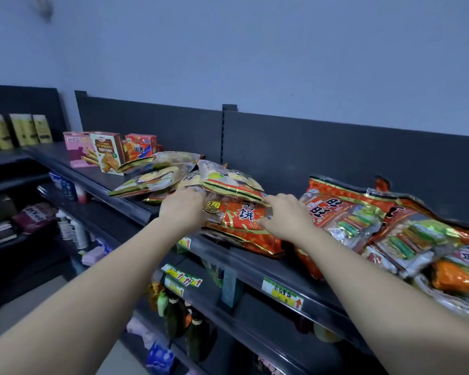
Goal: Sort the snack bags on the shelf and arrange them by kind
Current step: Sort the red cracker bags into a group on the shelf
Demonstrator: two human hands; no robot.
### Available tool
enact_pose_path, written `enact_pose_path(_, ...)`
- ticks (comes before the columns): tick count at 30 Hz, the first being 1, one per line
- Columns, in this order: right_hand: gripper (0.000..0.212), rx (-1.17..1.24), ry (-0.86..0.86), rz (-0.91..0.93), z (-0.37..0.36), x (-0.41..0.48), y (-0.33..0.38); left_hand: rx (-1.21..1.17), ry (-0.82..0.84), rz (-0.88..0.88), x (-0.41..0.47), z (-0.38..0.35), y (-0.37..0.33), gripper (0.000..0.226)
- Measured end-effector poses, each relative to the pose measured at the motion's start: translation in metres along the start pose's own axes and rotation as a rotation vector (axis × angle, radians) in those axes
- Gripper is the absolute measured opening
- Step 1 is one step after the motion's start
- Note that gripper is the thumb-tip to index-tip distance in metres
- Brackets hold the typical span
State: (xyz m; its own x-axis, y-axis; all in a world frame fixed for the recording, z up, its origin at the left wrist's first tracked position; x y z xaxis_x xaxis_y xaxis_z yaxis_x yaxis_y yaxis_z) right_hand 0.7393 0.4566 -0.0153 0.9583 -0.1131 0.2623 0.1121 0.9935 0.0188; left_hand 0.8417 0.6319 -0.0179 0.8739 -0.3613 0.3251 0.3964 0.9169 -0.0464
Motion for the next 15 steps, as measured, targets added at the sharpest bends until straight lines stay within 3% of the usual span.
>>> enact_pose_path(6,0.064,0.103,0.015,-0.055,-0.033,0.069,-0.021,-0.38,0.001,0.118,0.057,-0.008,0.005,0.044)
enact_pose_path(9,0.074,0.179,0.079,-0.043,-0.049,0.099,-0.031,-0.635,0.089,0.245,0.092,-0.017,0.009,0.039)
enact_pose_path(13,0.064,0.193,0.023,-0.015,-0.058,0.126,-0.042,-1.124,0.507,0.412,0.124,-0.049,0.002,0.047)
enact_pose_path(15,0.06,0.201,-0.018,0.001,-0.06,0.131,-0.045,-1.335,0.7,0.482,0.13,-0.058,-0.003,0.028)
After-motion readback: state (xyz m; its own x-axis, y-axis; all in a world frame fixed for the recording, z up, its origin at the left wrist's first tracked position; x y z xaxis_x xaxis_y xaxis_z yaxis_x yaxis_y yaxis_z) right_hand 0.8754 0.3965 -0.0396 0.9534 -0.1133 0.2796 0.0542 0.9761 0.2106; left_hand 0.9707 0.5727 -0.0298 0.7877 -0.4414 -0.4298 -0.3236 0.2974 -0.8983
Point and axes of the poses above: each hand's wrist, its own x-axis towards the middle knuckle, its own z-axis out of the back of the hand, y = z × x, the point moved 5 cm from there along x, towards the middle knuckle, and after that the axes turned 11 degrees about z, right-handed, at the moved point
